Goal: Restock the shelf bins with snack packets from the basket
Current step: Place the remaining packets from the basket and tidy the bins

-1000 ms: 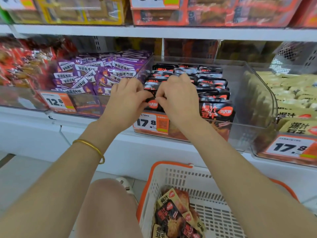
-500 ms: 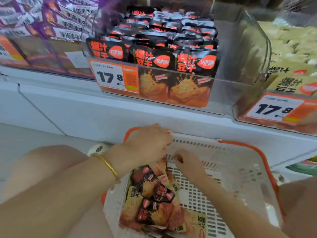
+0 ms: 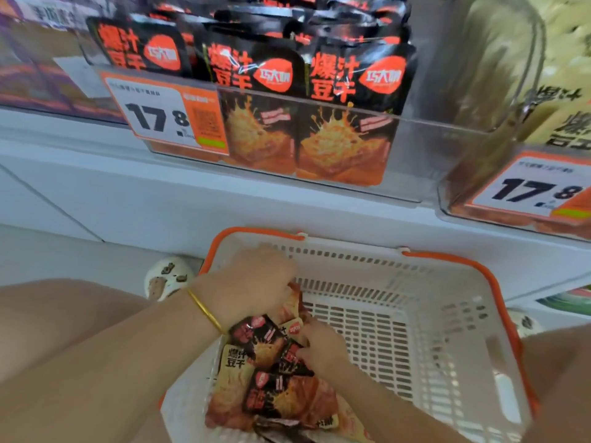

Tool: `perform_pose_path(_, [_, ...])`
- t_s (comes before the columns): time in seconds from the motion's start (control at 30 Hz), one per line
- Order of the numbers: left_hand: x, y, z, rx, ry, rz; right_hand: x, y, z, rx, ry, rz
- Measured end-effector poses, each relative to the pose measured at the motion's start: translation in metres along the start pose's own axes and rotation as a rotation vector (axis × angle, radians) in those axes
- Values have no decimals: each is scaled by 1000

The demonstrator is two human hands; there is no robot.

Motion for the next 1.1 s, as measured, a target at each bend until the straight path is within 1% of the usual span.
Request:
perform_pose_path(0.1, [-4, 6, 2, -1, -18, -46, -4, 34, -6, -1, 19, 199])
perform_pose_path(0.2, [-4, 11, -4, 8, -14, -104, 0, 93, -25, 45, 118, 435])
perform_pose_path(0.23, [-2, 12, -5, 8, -13, -136, 3, 115, -34, 42, 153, 484])
perform_pose_path(0.3, [-2, 23, -10, -49, -24, -219, 9, 159, -53, 3, 221, 592])
perform_pose_path(0.37, [0, 38, -18, -144, -23, -379, 19, 195, -73, -32, 299, 742])
perform_pose_path(0.43, [2, 64, -29, -313, -58, -508, 30, 226, -93, -70, 362, 864])
perform_pose_path(0.5, [6, 94, -46, -469, -81, -567, 40, 250, -111, -107, 413, 975])
perform_pose_path(0.57, [12, 123, -67, -581, -87, -617, 49, 271, -129, -115, 465, 1069])
perform_pose_path(0.63, [19, 153, -92, -687, -100, -650, 64, 291, -149, -138, 535, 1084])
perform_pose_path(0.67, [23, 169, -105, -740, -101, -647, 73, 303, -159, -183, 561, 1056])
perform_pose_path(0.77, [38, 210, -141, -920, -101, -611, 106, 348, -185, -454, 620, 923])
perform_pose_path(0.83, [55, 232, -161, -1069, -70, -623, 129, 375, -200, -622, 666, 891])
perform_pose_path(0.93, [79, 252, -183, -1259, -43, -634, 155, 404, -216, -832, 672, 854])
perform_pose_path(1.0, [91, 255, -189, -1331, -28, -613, 168, 414, -215, -887, 670, 842])
perform_pose_path(1.1, [103, 251, -188, -1389, -7, -605, 180, 417, -206, -926, 678, 800])
Point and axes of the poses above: each hand's wrist, its own z-axis towards the middle knuckle, its own y-axis out of the back of the hand, x = y × z, the point moved 8 cm from there along z, towards the middle knuckle, and after that the axes turned 15 degrees about -y, right-handed, at the moved point
